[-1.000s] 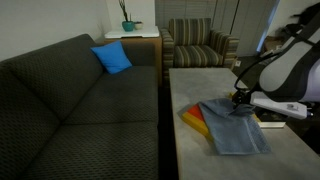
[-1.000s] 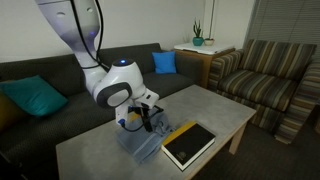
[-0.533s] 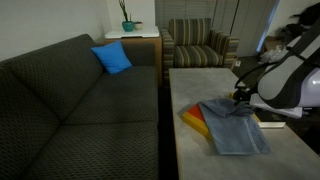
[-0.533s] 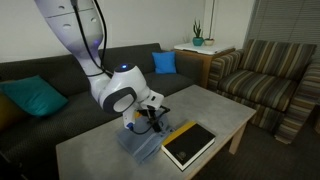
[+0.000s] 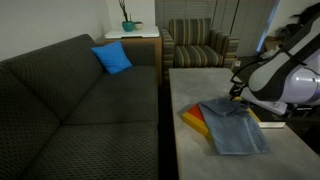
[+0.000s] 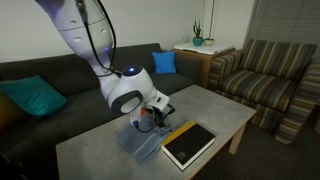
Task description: Unfold the towel
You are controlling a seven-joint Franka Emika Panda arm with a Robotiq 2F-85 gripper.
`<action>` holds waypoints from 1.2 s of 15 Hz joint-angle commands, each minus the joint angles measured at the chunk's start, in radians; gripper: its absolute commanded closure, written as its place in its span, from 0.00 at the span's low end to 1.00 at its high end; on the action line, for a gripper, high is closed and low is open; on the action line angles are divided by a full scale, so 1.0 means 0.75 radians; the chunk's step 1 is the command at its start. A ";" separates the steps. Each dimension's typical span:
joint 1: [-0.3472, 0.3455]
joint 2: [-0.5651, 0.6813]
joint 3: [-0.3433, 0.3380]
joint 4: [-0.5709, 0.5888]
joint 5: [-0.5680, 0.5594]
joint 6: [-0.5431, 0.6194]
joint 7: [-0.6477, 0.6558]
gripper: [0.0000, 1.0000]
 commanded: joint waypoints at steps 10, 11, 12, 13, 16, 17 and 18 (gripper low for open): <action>-0.002 -0.029 0.068 0.134 0.032 0.024 -0.041 1.00; 0.013 -0.042 0.060 0.138 0.036 0.027 -0.041 1.00; 0.021 -0.056 0.058 0.140 0.035 0.035 -0.045 0.99; 0.030 -0.077 0.054 0.137 0.034 0.041 -0.049 0.99; 0.059 -0.133 0.029 0.136 0.039 0.078 -0.059 0.99; 0.072 -0.158 0.012 0.136 0.045 0.096 -0.062 0.99; 0.080 -0.175 0.000 0.139 0.044 0.113 -0.070 0.99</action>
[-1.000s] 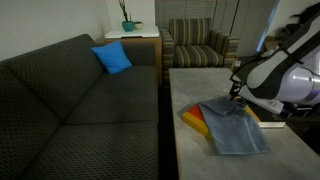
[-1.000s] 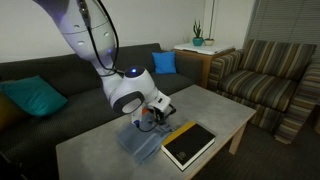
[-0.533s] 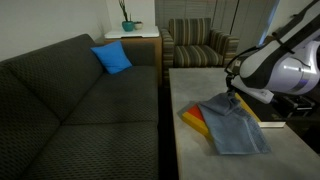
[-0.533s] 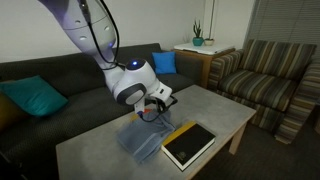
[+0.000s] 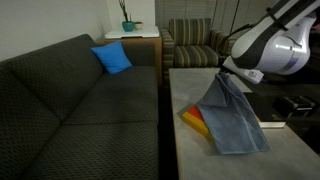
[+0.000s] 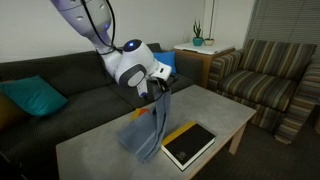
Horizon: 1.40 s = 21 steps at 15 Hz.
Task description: Unfold the towel
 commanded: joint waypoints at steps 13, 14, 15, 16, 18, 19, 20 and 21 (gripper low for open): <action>0.454 -0.390 -0.792 -0.078 0.176 0.069 -0.045 0.99; 0.477 -0.391 -0.811 -0.090 0.168 0.066 -0.045 0.99; 0.518 -0.380 -0.853 -0.112 0.187 0.063 -0.040 0.99; 0.555 -0.371 -0.875 -0.156 0.208 0.057 -0.028 0.99; 0.591 -0.374 -0.837 -0.298 0.219 0.078 -0.013 0.99; 0.588 -0.376 -0.784 -0.361 0.210 0.082 -0.009 0.99; 0.555 -0.384 -0.701 -0.405 0.185 0.060 0.001 0.99; 0.545 -0.359 -0.661 -0.440 0.189 0.045 0.019 0.99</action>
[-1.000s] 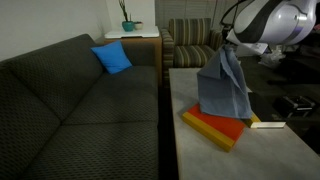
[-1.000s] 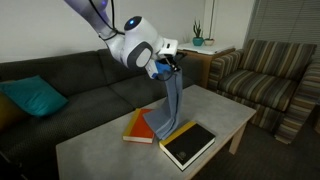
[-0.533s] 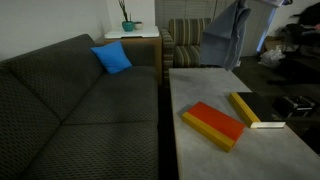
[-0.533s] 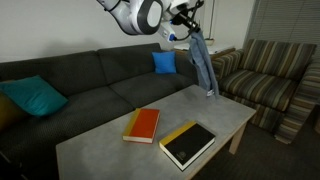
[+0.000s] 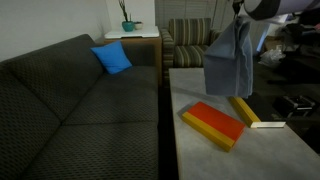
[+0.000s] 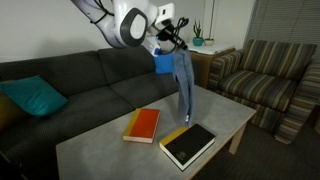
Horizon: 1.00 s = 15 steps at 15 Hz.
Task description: Unfold the towel
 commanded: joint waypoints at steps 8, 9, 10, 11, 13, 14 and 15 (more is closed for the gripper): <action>-0.492 0.040 0.867 -0.345 -0.197 -0.014 -0.076 0.99; -0.571 0.057 0.953 -0.342 -0.248 -0.040 -0.082 0.99; -0.652 0.077 1.037 -0.342 -0.296 -0.070 -0.088 0.99; -0.717 0.092 1.100 -0.346 -0.328 -0.108 -0.092 0.99; -0.821 0.120 1.190 -0.357 -0.357 -0.166 -0.112 0.99; -0.852 0.124 1.212 -0.368 -0.353 -0.190 -0.118 0.99; -0.882 0.124 1.233 -0.381 -0.342 -0.218 -0.121 0.99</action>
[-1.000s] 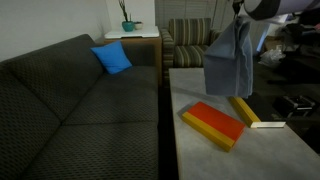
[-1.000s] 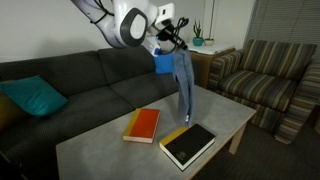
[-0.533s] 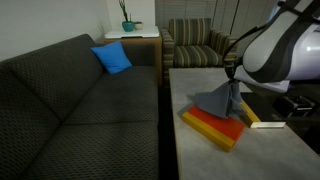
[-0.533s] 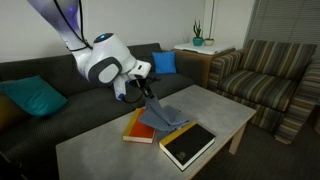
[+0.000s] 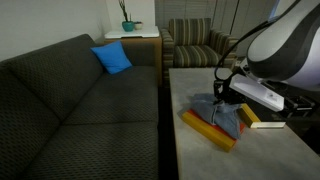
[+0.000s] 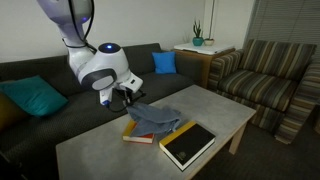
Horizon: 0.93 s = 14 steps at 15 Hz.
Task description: Unfold the towel
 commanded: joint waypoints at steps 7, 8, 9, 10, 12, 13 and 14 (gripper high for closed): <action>-0.462 0.045 0.416 -0.118 -0.017 -0.328 -0.218 0.99; -0.486 0.053 0.437 -0.121 0.004 -0.396 -0.253 0.99; -0.474 0.047 0.417 -0.117 0.034 -0.451 -0.259 0.99; -0.438 0.036 0.362 -0.112 0.056 -0.497 -0.254 0.99; -0.388 0.035 0.275 -0.104 0.081 -0.583 -0.255 0.99; -0.364 0.037 0.237 -0.105 0.094 -0.619 -0.256 0.99; -0.357 0.050 0.221 -0.107 0.109 -0.653 -0.270 0.99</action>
